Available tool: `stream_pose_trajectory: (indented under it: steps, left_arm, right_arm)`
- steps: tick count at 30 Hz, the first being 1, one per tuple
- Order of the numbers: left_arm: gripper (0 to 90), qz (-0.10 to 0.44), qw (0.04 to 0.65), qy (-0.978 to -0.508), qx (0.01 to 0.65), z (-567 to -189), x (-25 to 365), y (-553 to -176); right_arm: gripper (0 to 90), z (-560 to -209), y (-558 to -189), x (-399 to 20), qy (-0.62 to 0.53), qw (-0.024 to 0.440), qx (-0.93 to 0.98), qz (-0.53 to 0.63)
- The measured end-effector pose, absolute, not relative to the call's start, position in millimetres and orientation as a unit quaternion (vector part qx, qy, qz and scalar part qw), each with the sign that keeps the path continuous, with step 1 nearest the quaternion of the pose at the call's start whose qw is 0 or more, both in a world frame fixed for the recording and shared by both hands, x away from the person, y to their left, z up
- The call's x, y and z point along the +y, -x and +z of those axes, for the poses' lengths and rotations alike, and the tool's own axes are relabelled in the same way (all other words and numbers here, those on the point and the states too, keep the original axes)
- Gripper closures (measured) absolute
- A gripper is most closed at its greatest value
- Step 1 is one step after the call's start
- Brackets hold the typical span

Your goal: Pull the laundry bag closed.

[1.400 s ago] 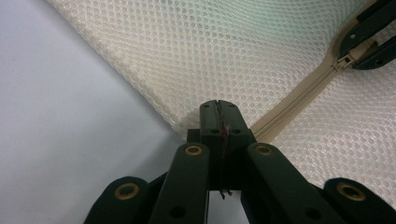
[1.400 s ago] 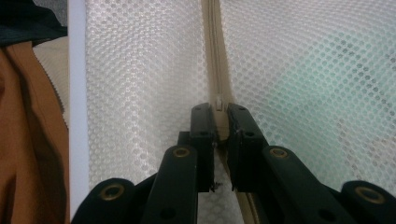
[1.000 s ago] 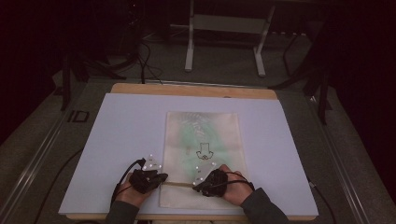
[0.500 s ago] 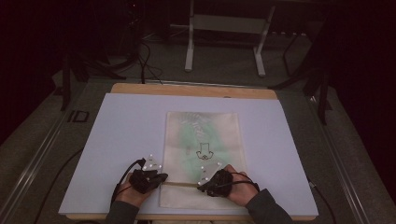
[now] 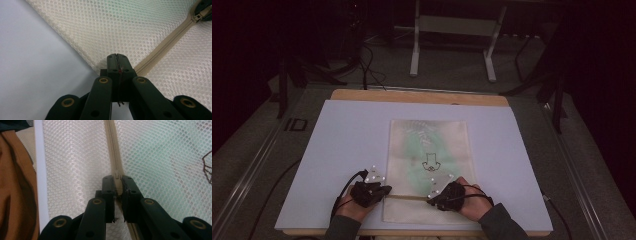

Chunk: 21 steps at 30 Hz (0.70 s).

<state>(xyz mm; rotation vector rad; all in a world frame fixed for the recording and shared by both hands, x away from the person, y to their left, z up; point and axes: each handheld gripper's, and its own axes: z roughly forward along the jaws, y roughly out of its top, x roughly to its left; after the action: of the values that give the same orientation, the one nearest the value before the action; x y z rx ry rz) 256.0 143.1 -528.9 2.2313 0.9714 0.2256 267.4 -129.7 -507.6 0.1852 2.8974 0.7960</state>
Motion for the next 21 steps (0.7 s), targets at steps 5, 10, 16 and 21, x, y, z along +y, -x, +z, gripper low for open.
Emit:
stream_pose_trajectory:
  steps: [5, 10, 16, 21]
  left_arm:
    - [89.4, 0.087, 0.342, -0.858, 0.373, -529.0, 143.1, -256.0]
    - [89.3, 0.087, 0.342, -0.858, 0.374, -528.9, 143.0, -255.9]
    - [89.3, 0.087, 0.342, -0.858, 0.373, -528.9, 143.1, -256.0]
    - [89.4, 0.087, 0.342, -0.858, 0.374, -528.9, 143.1, -255.9]
  right_arm:
    - [82.4, -506.9, -267.4, -132.7, -0.063, 0.066, 0.960, 0.264]
    - [82.4, -507.5, -267.0, -135.2, -0.065, 0.066, 0.961, 0.260]
    - [82.4, -507.9, -266.7, -137.4, -0.064, 0.068, 0.961, 0.259]
    - [82.4, -507.8, -266.6, -138.4, -0.064, 0.068, 0.962, 0.258]
